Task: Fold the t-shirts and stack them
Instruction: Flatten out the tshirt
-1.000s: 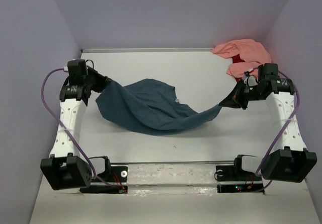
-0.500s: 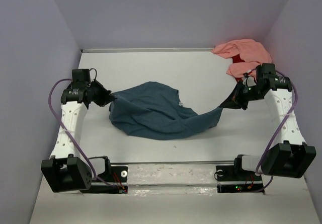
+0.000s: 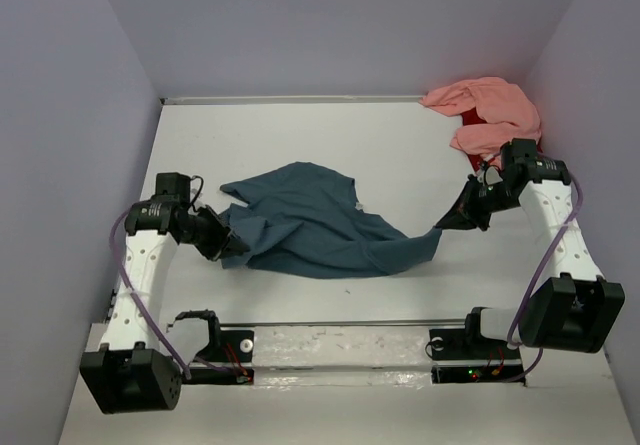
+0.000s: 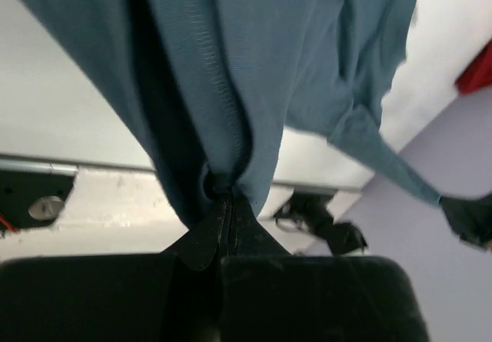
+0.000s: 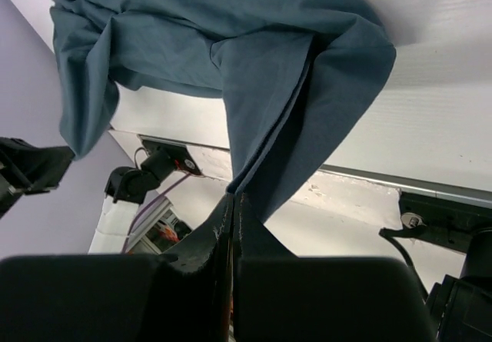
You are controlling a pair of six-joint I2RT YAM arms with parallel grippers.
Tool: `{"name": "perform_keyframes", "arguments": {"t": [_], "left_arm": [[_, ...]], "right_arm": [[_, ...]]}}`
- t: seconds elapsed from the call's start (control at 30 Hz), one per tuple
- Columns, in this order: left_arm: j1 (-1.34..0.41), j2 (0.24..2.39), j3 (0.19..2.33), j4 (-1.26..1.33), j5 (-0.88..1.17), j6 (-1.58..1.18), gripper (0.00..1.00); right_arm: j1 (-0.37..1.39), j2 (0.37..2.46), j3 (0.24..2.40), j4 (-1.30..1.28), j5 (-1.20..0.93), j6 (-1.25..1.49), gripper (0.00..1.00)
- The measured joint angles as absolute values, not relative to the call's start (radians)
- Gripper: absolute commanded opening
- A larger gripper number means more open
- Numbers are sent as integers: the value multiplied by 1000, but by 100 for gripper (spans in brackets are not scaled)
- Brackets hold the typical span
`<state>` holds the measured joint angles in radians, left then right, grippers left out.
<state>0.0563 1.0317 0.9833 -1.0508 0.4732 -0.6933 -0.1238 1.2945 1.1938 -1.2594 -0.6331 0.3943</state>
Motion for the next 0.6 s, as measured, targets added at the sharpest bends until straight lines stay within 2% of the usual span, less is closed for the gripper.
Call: {"name": "perform_keyframes", "arguments": {"t": [0.07, 0.27, 0.5, 0.6], "left_arm": [[13, 997, 946, -1074, 531, -704, 0], [-315, 856, 870, -1104, 709, -871, 0], [-469, 596, 796, -1119, 802, -1178, 0], [-492, 444, 756, -1127, 819, -1342, 46]], "right_arm": [[-124, 1296, 1194, -1258, -631, 391, 0], [-121, 1316, 1196, -1258, -624, 386, 0], [-98, 1335, 1195, -1257, -607, 379, 0], [-86, 1335, 1193, -1257, -606, 376, 0]]}}
